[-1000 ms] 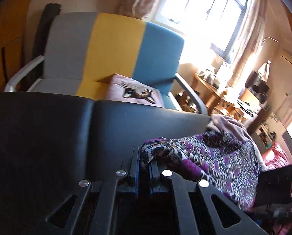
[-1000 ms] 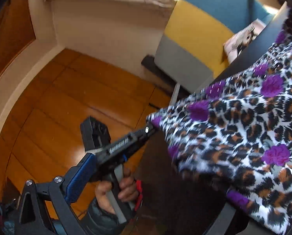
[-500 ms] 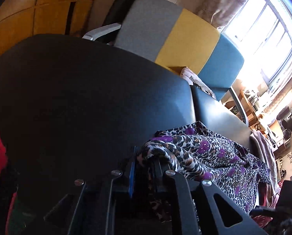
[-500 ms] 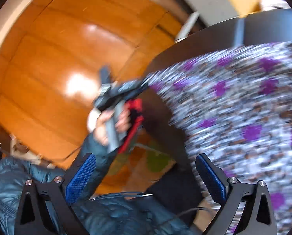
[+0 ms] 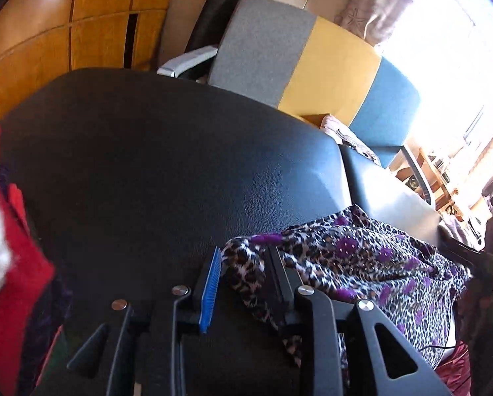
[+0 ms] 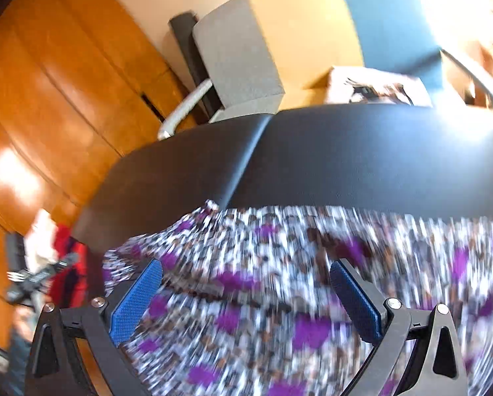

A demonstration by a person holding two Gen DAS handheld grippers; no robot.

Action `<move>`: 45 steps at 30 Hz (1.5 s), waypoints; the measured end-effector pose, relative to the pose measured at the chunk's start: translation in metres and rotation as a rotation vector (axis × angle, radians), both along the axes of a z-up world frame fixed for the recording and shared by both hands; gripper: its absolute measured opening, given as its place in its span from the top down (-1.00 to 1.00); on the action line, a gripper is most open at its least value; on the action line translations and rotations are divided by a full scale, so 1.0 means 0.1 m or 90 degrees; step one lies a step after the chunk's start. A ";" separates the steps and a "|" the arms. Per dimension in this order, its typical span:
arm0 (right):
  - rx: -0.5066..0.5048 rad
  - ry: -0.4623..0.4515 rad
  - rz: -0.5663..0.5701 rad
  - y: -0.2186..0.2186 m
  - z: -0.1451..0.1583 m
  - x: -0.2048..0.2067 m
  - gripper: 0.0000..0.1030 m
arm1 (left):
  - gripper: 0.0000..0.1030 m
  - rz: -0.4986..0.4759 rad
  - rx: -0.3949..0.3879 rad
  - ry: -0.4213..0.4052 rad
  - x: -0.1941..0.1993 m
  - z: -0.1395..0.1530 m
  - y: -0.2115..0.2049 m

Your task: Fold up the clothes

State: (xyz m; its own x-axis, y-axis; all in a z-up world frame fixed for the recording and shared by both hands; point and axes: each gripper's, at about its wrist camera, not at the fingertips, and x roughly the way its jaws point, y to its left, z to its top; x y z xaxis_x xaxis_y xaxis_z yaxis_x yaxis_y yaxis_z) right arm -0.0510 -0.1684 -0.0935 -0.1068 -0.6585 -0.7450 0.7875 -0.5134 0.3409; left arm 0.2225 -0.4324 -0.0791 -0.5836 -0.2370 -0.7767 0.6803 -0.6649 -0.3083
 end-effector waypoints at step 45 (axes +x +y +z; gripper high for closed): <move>0.021 0.354 0.081 0.12 0.88 0.12 0.80 | 0.97 -0.280 -0.039 0.038 -1.70 0.41 0.71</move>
